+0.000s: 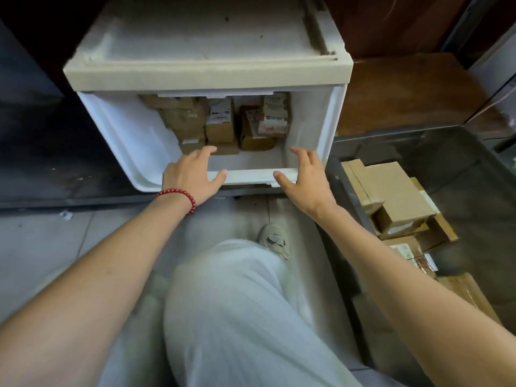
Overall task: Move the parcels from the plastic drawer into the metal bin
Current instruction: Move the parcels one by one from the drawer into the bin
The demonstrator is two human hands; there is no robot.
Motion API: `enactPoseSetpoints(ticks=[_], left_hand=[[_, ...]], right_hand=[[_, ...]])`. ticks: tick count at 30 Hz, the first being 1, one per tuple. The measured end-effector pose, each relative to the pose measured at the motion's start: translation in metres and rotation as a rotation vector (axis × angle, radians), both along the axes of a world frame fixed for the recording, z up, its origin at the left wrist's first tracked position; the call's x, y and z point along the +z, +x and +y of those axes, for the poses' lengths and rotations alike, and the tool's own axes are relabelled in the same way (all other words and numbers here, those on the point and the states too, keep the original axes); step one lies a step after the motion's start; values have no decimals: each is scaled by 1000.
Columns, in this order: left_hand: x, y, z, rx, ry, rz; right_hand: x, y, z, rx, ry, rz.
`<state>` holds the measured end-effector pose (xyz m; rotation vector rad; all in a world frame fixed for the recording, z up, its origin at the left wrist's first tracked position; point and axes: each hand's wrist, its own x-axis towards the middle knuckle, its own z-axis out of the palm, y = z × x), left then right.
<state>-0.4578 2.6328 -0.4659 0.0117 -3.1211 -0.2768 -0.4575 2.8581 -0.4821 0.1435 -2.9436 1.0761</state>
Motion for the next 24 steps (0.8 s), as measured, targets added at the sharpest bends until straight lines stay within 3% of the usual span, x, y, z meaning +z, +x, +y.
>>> enactPoseSetpoints(ticks=[5,13,18,24], left_hand=[[-33,-36,4,-37,-67,-29],[-65,-135,22,-72,36,-52],[-89,-189,28,-174,-168,30],[-108,-227,37,-122,-134,83]], right_hand=[[-23,-46,-8,-37,-10,-40],[-62,-135,-24,-32,-1,-70],[-91,-181,-33,-120,-101,-27],[-105,-216,-39,-192,-210,4]])
